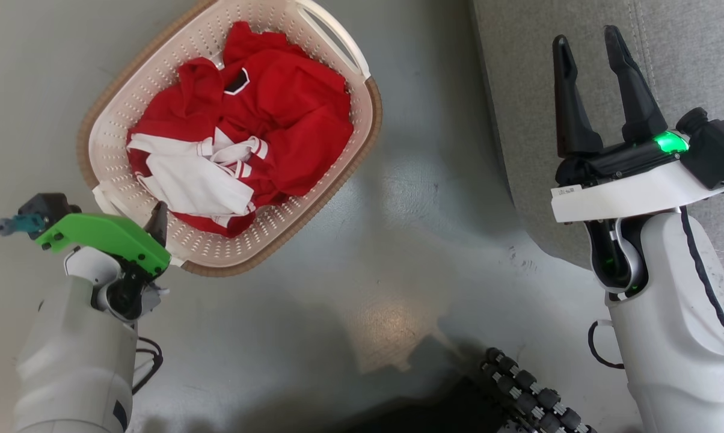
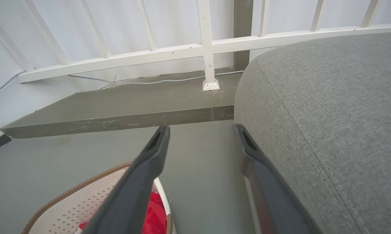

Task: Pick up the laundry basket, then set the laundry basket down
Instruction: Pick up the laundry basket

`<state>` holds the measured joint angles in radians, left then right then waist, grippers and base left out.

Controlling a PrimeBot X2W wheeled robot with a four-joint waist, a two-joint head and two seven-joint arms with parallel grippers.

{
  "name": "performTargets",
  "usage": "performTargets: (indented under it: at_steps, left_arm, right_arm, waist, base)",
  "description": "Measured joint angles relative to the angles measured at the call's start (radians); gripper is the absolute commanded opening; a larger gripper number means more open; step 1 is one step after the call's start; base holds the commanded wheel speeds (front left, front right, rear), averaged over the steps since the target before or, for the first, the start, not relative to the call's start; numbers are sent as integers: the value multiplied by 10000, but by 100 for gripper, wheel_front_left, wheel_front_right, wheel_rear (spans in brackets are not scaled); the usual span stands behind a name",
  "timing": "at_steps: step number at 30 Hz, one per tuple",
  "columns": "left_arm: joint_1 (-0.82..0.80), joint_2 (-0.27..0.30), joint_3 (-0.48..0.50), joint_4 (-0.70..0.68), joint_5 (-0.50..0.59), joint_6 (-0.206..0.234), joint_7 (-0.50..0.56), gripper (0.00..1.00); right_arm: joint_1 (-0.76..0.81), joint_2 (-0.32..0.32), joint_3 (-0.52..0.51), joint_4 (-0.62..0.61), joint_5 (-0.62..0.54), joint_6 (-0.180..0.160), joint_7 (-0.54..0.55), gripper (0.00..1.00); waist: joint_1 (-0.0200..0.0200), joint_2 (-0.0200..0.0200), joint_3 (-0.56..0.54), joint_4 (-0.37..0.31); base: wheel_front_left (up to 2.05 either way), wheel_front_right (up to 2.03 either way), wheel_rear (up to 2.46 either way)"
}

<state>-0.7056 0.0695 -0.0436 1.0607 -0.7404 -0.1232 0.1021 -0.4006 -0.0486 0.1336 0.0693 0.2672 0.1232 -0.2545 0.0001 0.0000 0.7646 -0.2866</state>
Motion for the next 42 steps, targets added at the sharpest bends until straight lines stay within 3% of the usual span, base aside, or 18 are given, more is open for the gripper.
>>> performTargets:
  at_steps: [1, 2, 3, 4, 5, 6, 14, 21, 28, 42]
  left_arm:
    - [-61, 4, 12, 38, 0, 0, 27, 89]
    - [-130, 6, 29, 90, 0, 0, 31, 68]
    - [-194, 8, 36, 144, 0, 0, 29, 41]
    - [-243, 8, 38, 205, 0, 0, 29, 30]
    - [-277, 21, 42, 290, 0, 2, 31, 7]
    - [-280, 50, 38, 339, 0, 0, 31, 0]
    - [-375, 213, -253, 652, 194, 0, -63, 0]
    - [-440, 533, -1348, 976, 1425, 2, -161, 0]
    - [-573, 700, -1839, 1223, 1891, 8, -148, 0]
    - [-681, 453, -1785, 1609, 1778, 8, 186, 0]
  right_arm:
    - [-13, 0, 2, -12, 21, 0, 0, 100]
    - [-15, 0, 8, -13, 77, 0, 0, 100]
    - [-16, 4, 10, -13, 111, 0, 0, 100]
    - [-17, 6, 10, -13, 146, 0, 0, 100]
    - [-17, 6, 10, -13, 173, 0, 0, 100]
    - [-17, 6, 10, -13, 201, 0, 0, 100]
    - [-29, 23, 19, 8, 337, 0, 0, 100]
    - [-70, 25, 42, 63, 408, 0, -2, 100]
    - [-71, 25, 90, 104, 428, 0, 0, 100]
    - [-72, 25, 148, 176, 499, 0, 0, 100]
  waist:
    - [0, 0, 39, -10]
    - [0, 0, 76, -21]
    - [0, 0, 105, -31]
    - [0, 0, 123, -41]
    - [0, 0, 135, -49]
    - [0, 0, 145, -55]
    - [0, 0, 136, -79]
    - [0, 0, -99, -3]
    - [-1, 0, -226, 40]
    - [0, 0, -340, 12]
  base:
    - [0, 0, 0]
    - [0, 0, 0]
    - [0, 0, 0]
    - [0, 0, 0]
    - [0, 0, 0]
    - [0, 0, 0]
    - [0, 0, 0]
    - [0, 0, 0]
    - [0, 0, 0]
    - [0, 0, 0]
